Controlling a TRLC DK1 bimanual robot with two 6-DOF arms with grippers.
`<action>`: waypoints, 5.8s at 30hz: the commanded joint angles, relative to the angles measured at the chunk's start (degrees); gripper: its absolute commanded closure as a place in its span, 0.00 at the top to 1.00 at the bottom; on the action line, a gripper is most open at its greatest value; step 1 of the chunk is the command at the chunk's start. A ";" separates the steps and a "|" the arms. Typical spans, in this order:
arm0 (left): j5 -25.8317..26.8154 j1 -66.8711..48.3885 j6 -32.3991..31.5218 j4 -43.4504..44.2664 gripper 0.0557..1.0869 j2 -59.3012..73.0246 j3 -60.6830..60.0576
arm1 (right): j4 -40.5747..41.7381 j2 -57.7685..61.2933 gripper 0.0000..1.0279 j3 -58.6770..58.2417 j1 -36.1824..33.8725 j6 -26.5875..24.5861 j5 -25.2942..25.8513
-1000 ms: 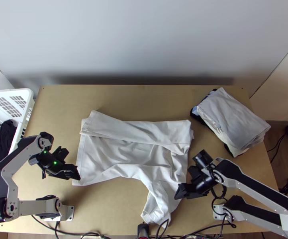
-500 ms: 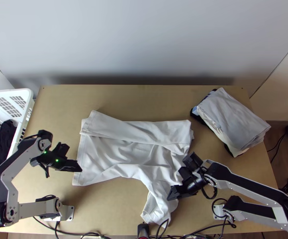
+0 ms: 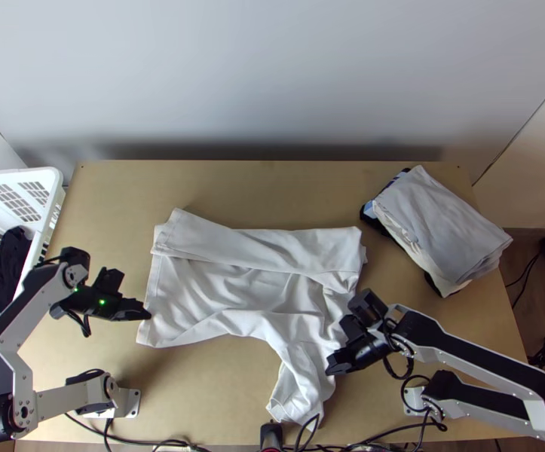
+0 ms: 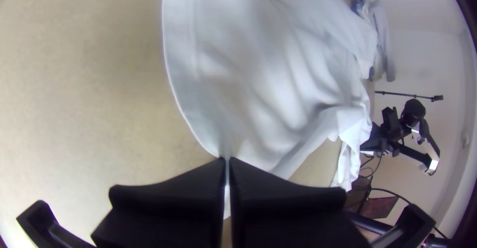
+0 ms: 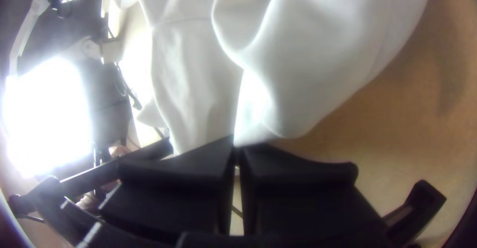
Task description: Fold the t-shirt
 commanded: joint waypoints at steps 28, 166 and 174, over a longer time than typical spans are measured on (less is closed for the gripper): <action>3.48 4.59 3.11 -8.56 0.03 2.63 12.84 | -27.56 -10.33 0.03 8.22 -18.66 -13.74 -3.75; -5.84 0.11 -27.38 18.16 0.95 16.52 18.99 | 10.41 28.95 0.03 31.16 -30.96 -0.56 10.05; -5.75 -0.68 -28.35 22.29 0.95 16.26 17.32 | 10.50 28.95 0.03 30.28 -30.52 -0.47 10.05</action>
